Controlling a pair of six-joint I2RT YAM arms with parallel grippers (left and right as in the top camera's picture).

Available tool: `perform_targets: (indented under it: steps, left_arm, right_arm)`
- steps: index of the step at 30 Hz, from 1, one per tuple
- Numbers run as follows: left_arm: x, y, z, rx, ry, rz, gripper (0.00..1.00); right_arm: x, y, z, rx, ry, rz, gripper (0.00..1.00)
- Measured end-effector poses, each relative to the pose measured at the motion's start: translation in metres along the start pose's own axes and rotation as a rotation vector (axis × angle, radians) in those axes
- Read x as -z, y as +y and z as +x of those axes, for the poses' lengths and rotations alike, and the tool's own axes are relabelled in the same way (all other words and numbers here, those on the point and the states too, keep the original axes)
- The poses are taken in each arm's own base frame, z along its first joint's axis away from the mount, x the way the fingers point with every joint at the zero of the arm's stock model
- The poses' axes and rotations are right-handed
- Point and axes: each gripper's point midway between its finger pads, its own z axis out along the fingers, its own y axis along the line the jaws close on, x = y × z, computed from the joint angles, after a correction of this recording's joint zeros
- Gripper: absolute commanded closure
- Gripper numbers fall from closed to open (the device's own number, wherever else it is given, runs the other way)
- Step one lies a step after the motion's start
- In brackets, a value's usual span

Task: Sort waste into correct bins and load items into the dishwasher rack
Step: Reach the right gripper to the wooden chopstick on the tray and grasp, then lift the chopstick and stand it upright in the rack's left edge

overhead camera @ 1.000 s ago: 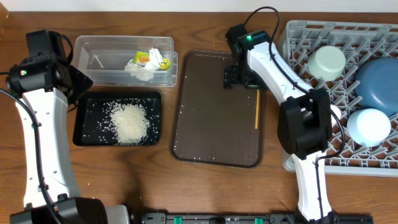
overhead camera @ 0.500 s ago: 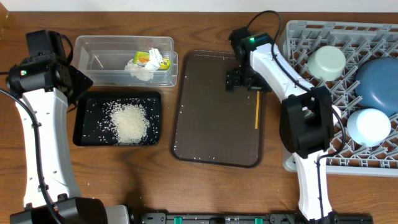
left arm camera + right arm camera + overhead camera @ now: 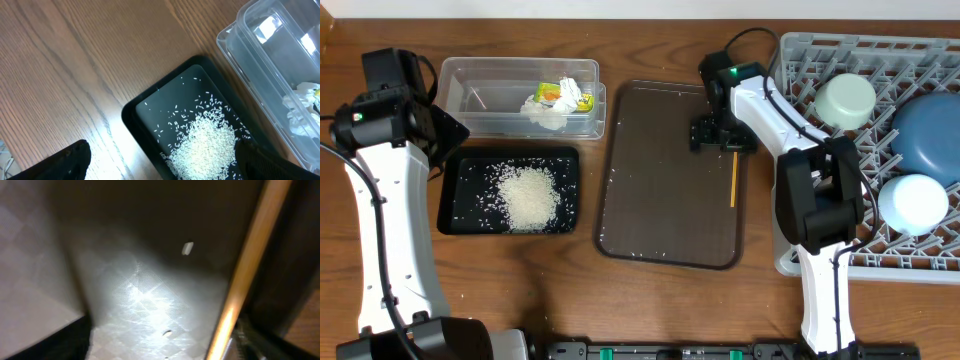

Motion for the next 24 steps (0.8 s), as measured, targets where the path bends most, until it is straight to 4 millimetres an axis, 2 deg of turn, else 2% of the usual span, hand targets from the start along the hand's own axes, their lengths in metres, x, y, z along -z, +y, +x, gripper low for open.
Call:
perform_targets:
  steps: [2,3,6,14,17,21,24]
  left_arm:
    - [0.0,0.0,0.0,0.0,0.0,0.0,0.06]
    - [0.0,0.0,0.0,0.0,0.0,-0.001,0.06]
    - [0.0,0.0,0.0,0.0,0.0,-0.001,0.06]
    - [0.0,0.0,0.0,0.0,0.0,-0.001,0.06]
    - [0.0,0.0,0.0,0.0,0.0,0.0,0.06]
    - [0.0,0.0,0.0,0.0,0.0,-0.001,0.06]
    - [0.0,0.0,0.0,0.0,0.0,-0.001,0.06]
  right_arm:
    - [0.0,-0.002,0.001,-0.006,0.001,0.002,0.55]
    - [0.0,-0.003,0.001,-0.009,0.002,0.005,0.69]
    - [0.0,-0.005,0.001,-0.014,0.002,0.015,0.98]
    - [0.007,-0.006,0.012,-0.021,0.052,0.017,0.99]
    - [0.02,-0.004,0.01,-0.014,0.052,0.001,0.99]
    - [0.06,-0.007,-0.002,0.014,-0.007,-0.055,0.99]
    - [0.111,-0.026,-0.015,0.021,-0.112,-0.103,0.99]
